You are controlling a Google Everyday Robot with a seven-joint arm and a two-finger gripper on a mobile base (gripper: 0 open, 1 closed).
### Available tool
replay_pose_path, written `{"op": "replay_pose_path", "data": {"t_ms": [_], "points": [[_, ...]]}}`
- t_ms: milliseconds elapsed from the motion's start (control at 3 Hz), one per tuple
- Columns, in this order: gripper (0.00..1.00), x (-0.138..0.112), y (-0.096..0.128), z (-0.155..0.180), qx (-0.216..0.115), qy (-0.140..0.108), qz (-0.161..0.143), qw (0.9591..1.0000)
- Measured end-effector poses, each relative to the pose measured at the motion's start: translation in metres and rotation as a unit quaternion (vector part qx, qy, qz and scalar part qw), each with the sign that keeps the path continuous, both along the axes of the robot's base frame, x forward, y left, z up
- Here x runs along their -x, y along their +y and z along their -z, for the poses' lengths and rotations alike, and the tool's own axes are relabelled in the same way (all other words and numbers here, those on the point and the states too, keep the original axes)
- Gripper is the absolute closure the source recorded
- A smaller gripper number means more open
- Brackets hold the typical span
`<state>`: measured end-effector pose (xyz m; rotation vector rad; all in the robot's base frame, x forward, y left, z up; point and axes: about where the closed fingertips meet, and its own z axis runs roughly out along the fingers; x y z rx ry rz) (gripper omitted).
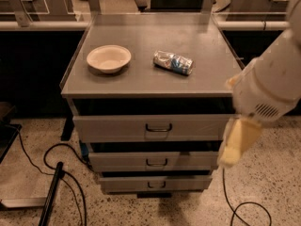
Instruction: Open middle drawer
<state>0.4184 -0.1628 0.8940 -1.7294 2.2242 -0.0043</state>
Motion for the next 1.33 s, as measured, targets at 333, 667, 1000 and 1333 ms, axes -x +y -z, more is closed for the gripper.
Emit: {"op": "replay_pose_path", "data": {"t_ms": [333,667,1000,1333], "points": [[0.00,0.020,0.025,0.066,-0.001,0.052,-0.020,0.9985],[0.00,0.026,0.024,0.076,0.003,0.062,-0.021,0.9979],[0.00,0.027,0.024,0.079,0.002,0.065,-0.020,0.9977],[0.00,0.029,0.021,0.118,0.002,0.084,-0.004,0.9965]]}}
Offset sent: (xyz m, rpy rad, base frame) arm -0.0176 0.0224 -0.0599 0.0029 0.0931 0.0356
